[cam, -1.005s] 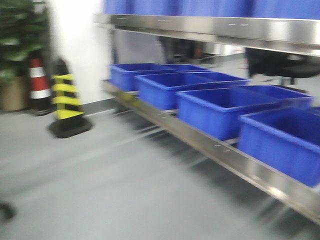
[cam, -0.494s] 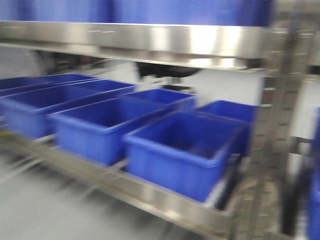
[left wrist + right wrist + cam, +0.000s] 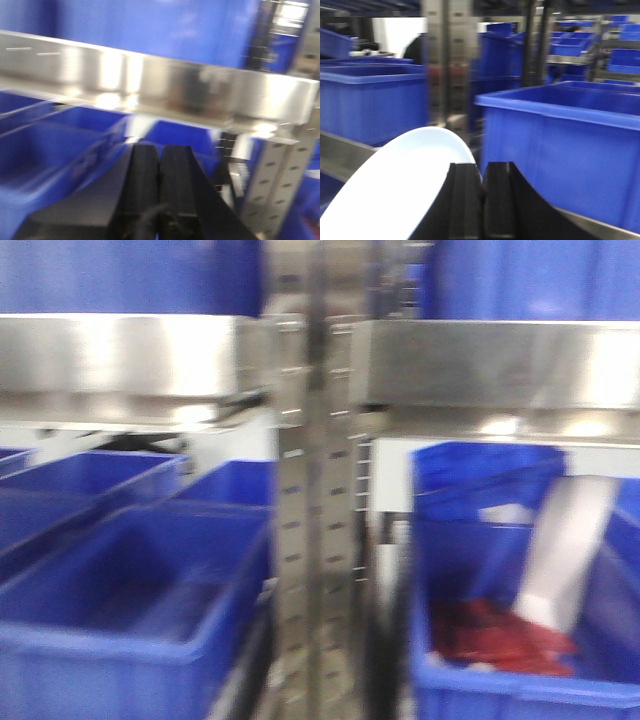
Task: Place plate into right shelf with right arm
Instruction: 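Drive up to the steel shelf with blue bins, plate held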
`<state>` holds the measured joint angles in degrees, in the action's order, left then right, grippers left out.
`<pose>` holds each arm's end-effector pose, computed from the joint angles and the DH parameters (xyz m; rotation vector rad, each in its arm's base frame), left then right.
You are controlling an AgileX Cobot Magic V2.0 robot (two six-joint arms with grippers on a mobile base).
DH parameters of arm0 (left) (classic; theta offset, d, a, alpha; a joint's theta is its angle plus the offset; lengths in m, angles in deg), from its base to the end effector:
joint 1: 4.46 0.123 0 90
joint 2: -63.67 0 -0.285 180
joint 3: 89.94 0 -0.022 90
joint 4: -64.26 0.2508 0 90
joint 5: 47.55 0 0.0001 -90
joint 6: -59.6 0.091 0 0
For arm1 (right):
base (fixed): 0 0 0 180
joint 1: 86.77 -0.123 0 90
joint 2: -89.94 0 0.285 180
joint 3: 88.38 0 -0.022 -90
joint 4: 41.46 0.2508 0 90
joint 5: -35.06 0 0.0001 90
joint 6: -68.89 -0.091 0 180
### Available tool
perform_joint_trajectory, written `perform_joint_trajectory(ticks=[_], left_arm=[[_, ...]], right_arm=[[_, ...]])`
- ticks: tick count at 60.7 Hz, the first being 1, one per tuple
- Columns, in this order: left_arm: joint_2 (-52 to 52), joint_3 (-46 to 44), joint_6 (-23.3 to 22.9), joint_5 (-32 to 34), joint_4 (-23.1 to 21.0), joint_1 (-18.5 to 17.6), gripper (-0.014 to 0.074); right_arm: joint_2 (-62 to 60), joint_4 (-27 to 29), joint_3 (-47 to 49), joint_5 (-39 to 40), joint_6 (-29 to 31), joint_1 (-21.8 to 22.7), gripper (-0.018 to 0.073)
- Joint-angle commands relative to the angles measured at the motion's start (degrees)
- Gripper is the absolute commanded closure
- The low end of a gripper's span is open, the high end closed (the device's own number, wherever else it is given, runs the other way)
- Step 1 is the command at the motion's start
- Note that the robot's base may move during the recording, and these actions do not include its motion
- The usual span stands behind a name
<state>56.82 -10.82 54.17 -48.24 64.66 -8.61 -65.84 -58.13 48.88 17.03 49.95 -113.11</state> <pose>0.0564 -0.0041 0.2018 -0.0117 1.5138 -0.1284 0.0506 0.0160 0.3673 -0.2274 1.4635 0.3510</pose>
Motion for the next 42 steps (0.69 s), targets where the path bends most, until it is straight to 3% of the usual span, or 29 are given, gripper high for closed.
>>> perform_joint_trajectory(ticks=[1,42], left_arm=[[0.58,0.44,-0.34,5.10,0.01,0.11,0.0643],[0.58,0.44,-0.34,5.10,0.01,0.11,0.0643]], right_arm=[[0.72,-0.77,1.49,5.15,0.44,0.05,0.0505],[0.72,-0.77,1.49,5.15,0.44,0.05,0.0505]])
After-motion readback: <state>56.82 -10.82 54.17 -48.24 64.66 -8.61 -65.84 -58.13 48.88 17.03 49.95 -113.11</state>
